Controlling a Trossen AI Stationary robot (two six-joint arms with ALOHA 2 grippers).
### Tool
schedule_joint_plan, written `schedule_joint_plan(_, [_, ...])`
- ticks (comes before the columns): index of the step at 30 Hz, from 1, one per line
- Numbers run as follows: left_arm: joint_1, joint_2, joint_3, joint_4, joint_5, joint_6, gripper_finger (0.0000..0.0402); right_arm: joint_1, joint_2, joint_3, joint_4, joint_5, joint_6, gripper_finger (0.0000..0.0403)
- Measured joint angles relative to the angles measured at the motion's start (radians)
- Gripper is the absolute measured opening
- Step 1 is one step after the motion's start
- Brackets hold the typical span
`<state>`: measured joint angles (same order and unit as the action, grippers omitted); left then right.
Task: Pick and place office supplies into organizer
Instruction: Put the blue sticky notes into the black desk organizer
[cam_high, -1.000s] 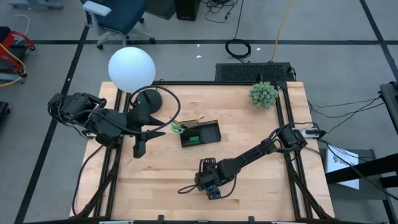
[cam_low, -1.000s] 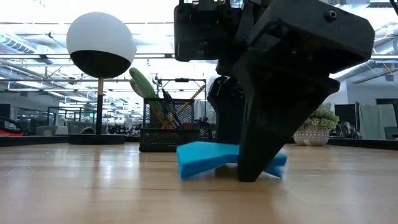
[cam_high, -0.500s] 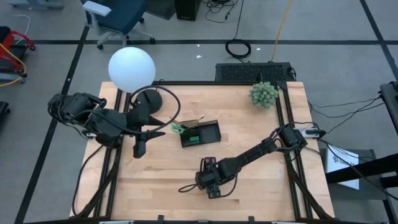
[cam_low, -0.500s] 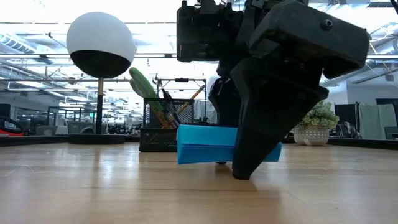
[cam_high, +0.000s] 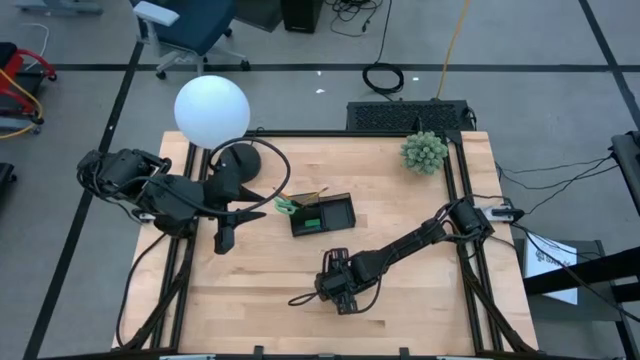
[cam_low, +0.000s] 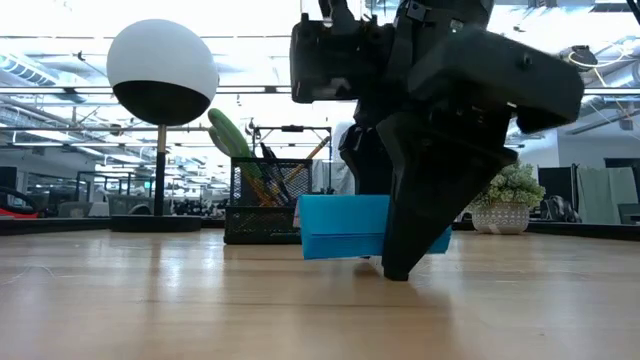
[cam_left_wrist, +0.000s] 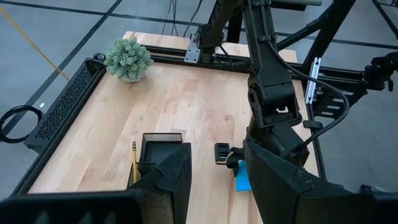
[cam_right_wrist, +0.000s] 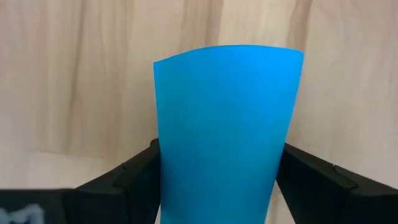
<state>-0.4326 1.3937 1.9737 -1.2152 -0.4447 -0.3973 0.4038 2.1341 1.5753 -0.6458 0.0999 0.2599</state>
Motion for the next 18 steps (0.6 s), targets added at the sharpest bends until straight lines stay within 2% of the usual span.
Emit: schedule_joint_plan(18, [0.0,0.0,0.0,0.0,0.0,0.0,0.0145,-0.052,-0.121,0.001,-0.075,0.005,-0.046,0.0253])
